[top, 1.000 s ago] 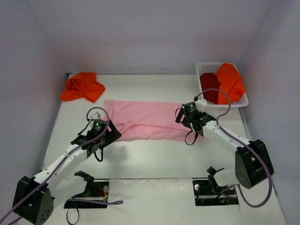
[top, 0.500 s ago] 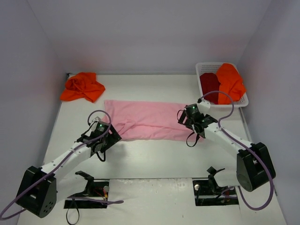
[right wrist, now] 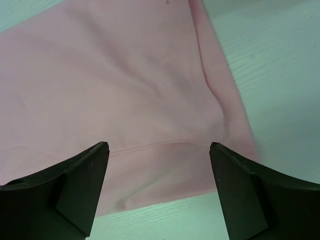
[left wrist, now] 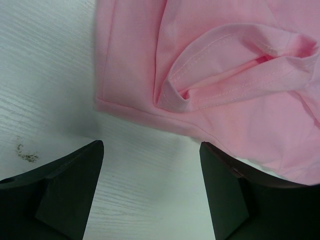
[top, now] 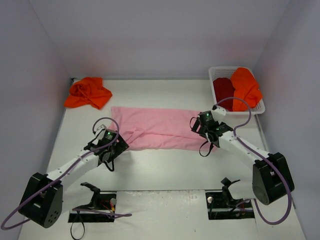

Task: Fold and stack the t-shirts
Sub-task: Fold the tshirt

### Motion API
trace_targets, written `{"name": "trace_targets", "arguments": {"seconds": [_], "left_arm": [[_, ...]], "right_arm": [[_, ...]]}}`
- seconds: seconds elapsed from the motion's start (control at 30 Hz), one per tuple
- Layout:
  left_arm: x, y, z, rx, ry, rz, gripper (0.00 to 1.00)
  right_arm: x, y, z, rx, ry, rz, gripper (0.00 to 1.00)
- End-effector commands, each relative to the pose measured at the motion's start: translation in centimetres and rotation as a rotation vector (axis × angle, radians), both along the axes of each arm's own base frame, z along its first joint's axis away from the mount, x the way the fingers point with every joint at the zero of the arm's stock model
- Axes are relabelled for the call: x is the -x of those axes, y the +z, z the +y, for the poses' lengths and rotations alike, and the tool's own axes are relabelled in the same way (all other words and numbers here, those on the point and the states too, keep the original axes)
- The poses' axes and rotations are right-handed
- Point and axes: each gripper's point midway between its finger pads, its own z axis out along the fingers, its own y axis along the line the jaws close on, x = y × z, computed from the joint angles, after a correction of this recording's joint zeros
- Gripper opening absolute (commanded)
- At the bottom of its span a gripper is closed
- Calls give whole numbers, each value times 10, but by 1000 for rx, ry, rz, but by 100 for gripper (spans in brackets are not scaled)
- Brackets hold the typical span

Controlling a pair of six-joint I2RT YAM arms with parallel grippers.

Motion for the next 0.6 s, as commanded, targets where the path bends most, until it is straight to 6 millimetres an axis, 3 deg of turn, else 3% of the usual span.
{"name": "trace_targets", "arguments": {"seconds": [0.0,0.3,0.57], "left_arm": [[-13,8,-1,9,40,-57,72],[-21,6,2,-4,70,-77,71],[-25,13,6,17,107,-151,52]], "right_arm": [[-4,15,-11,18,-50,-60,78],[-2,14,-21,32,-68,-62,77],[-3,10,-20,36,-70,-49,77]]}}
